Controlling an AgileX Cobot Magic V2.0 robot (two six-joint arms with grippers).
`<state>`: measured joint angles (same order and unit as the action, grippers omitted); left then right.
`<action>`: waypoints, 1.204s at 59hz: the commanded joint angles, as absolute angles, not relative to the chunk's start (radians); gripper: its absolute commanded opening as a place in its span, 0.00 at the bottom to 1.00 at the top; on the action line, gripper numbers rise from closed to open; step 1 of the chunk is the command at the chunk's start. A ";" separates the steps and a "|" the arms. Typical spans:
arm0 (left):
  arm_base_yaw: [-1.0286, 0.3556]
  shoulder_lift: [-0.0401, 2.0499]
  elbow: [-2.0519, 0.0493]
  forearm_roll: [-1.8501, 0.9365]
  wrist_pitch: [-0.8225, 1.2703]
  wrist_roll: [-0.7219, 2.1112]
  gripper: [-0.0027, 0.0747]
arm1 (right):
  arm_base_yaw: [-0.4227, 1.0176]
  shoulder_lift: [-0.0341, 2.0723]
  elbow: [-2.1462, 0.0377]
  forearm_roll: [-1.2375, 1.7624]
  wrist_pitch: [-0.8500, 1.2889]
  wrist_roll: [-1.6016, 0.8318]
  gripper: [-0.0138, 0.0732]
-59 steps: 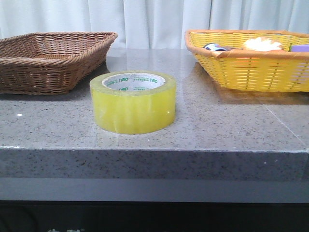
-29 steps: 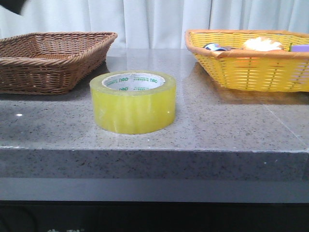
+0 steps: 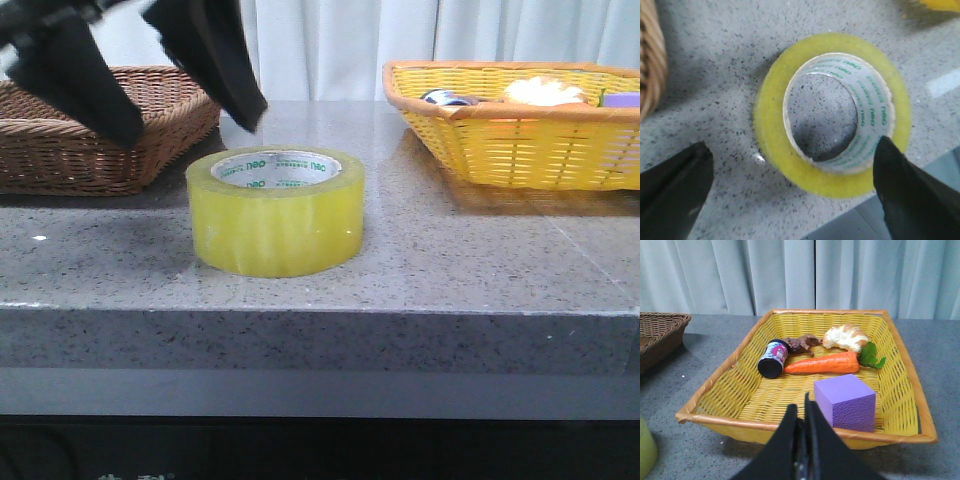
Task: Transfer tape with both arms
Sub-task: 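Lower the left gripper into the tape roll's hole and grasp it, then lift the tape roll and carry it into the brown wicker basket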
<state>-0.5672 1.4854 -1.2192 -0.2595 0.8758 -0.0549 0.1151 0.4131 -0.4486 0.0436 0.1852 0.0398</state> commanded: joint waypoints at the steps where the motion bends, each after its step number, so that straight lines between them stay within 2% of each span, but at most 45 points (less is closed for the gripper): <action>1: -0.573 1.503 -1.258 -0.317 0.829 -0.065 0.86 | 0.107 0.416 -0.473 0.044 0.098 0.034 0.08; 22: -0.573 1.580 -1.260 -0.339 0.787 -0.065 0.85 | 0.107 0.416 -0.473 0.044 0.098 0.034 0.08; 30: -0.573 1.580 -1.260 -0.339 0.780 -0.065 0.70 | 0.107 0.416 -0.473 0.044 0.098 0.034 0.08; 45: -0.573 1.580 -1.260 -0.339 0.782 -0.065 0.24 | 0.107 0.416 -0.473 0.044 0.098 0.034 0.08; 51: -0.573 1.580 -1.260 -0.339 0.782 -0.065 0.10 | 0.107 0.416 -0.473 0.044 0.098 0.034 0.08; 57: -0.573 1.580 -1.270 -0.339 0.787 -0.065 0.04 | 0.107 0.416 -0.473 0.044 0.097 0.034 0.08; 71: -0.573 1.545 -1.371 -0.327 0.805 -0.060 0.03 | 0.107 0.416 -0.473 0.044 0.097 0.034 0.08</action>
<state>-0.5672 1.6174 -1.2899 -0.3014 0.8523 -0.0537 0.1151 0.4131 -0.4486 0.0436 0.1846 0.0398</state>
